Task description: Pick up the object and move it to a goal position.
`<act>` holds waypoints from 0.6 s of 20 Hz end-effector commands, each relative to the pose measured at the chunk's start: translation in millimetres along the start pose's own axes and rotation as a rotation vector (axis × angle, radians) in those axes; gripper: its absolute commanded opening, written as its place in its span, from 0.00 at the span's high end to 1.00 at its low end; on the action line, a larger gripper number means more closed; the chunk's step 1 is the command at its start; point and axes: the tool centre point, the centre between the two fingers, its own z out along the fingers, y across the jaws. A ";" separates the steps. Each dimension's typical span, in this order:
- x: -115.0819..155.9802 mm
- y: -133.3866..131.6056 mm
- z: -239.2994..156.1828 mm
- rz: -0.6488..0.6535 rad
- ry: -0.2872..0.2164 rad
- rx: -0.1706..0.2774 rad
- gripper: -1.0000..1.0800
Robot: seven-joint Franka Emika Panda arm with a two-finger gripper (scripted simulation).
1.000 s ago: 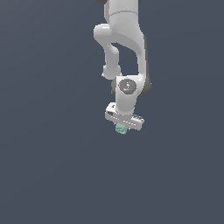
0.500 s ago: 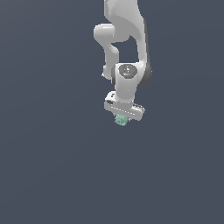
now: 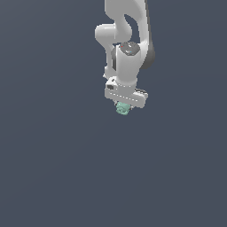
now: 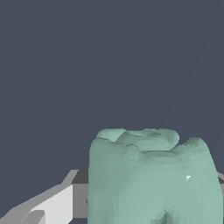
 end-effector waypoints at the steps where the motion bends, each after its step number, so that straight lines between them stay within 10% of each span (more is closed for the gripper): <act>1: -6.3 3.4 -11.7 0.000 -0.001 -0.001 1.00; 12: -16.8 8.8 -34.9 0.000 -0.001 -0.001 1.00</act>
